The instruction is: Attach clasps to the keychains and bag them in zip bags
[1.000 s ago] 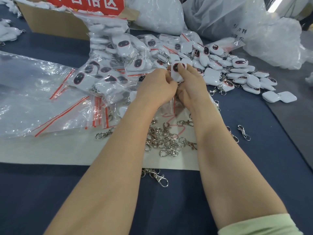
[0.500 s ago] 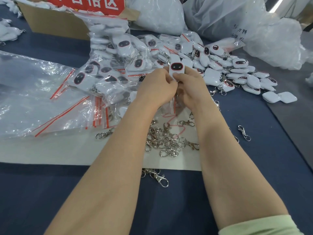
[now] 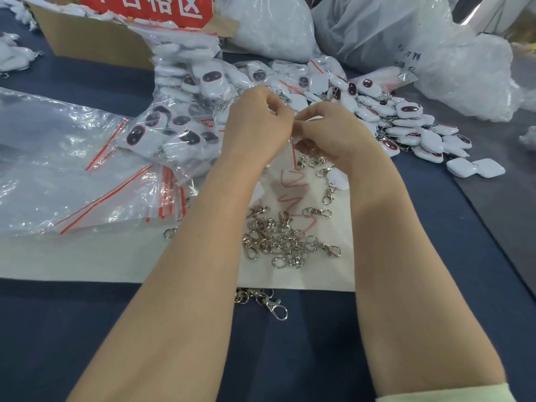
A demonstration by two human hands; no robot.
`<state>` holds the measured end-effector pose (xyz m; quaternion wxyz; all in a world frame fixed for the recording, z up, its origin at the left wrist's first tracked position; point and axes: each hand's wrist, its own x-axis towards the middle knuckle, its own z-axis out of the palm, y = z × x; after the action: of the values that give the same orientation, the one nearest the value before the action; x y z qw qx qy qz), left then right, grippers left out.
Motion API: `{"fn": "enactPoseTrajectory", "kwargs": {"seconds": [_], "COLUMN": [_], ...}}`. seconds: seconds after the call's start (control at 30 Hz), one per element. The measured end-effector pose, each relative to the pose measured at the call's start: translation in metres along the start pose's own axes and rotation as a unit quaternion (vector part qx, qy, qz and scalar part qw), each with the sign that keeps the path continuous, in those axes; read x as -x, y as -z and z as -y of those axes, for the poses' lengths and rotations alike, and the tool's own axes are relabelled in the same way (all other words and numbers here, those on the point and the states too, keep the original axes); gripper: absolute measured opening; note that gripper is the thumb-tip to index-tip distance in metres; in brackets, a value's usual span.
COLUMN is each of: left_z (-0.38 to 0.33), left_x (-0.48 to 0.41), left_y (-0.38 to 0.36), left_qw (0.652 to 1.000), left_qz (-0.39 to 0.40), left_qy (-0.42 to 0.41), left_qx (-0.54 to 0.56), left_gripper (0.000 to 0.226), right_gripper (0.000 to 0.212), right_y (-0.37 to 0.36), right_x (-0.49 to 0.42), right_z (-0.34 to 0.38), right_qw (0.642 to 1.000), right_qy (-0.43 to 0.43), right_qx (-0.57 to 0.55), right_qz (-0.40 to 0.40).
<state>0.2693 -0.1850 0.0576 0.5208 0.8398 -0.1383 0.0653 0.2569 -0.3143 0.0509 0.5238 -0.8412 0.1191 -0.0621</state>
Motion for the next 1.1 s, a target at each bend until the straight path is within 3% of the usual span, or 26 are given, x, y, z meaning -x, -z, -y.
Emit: {"fn": "enactPoseTrajectory", "kwargs": {"seconds": [0.03, 0.1, 0.23, 0.3, 0.37, 0.47, 0.53, 0.57, 0.7, 0.8, 1.0, 1.1], "left_z": [-0.001, -0.003, -0.008, -0.009, -0.009, -0.006, -0.003, -0.001, 0.005, 0.01, 0.012, 0.012], "left_x": [0.0, -0.001, -0.002, -0.002, -0.001, 0.0, 0.001, 0.001, 0.004, 0.007, 0.007, 0.007], "left_y": [0.0, 0.0, 0.004, 0.006, 0.006, 0.002, -0.001, -0.003, -0.01, -0.013, -0.015, -0.015], "left_qw": [1.0, 1.0, 0.999, 0.999, 0.999, 1.0, 1.0, 0.999, 0.996, 0.993, 0.992, 0.991], "left_qz": [-0.001, -0.005, -0.023, -0.021, -0.013, 0.003, 0.021, 0.033, 0.083, 0.114, 0.118, 0.12], "left_qy": [-0.002, -0.007, -0.03, -0.039, -0.037, -0.021, -0.013, -0.008, 0.01, 0.026, 0.033, 0.035], "left_qx": [0.0, -0.009, -0.031, -0.03, -0.026, -0.019, -0.014, -0.012, -0.023, -0.035, -0.04, -0.04], "left_gripper": [0.015, 0.014, 0.017, 0.018, 0.018, 0.016, 0.016, 0.016, 0.009, 0.007, 0.006, 0.007], "right_gripper": [0.005, 0.016, 0.034, 0.036, 0.035, 0.028, 0.035, 0.04, 0.058, 0.06, 0.038, 0.032], "right_y": [-0.001, -0.007, -0.021, -0.021, -0.017, -0.009, 0.001, 0.005, 0.014, 0.016, 0.015, 0.016], "right_x": [0.001, 0.002, 0.009, 0.012, 0.01, 0.0, -0.005, -0.005, -0.004, -0.006, -0.008, -0.008], "right_z": [0.002, 0.003, 0.002, 0.002, 0.003, -0.003, -0.016, -0.024, -0.044, -0.045, -0.048, -0.047], "right_qw": [0.999, 0.998, 0.964, 0.949, 0.966, 0.997, 0.975, 0.962, 0.939, 0.929, 0.909, 0.911], "right_qy": [0.003, 0.018, 0.008, 0.008, 0.025, 0.049, 0.017, -0.009, -0.118, -0.134, -0.165, -0.137], "right_qx": [0.028, 0.026, -0.203, -0.231, -0.191, -0.036, 0.098, 0.159, 0.278, 0.308, 0.32, 0.283], "right_qz": [0.019, 0.054, 0.172, 0.215, 0.171, -0.056, -0.2, -0.221, -0.164, -0.155, -0.21, -0.268]}}
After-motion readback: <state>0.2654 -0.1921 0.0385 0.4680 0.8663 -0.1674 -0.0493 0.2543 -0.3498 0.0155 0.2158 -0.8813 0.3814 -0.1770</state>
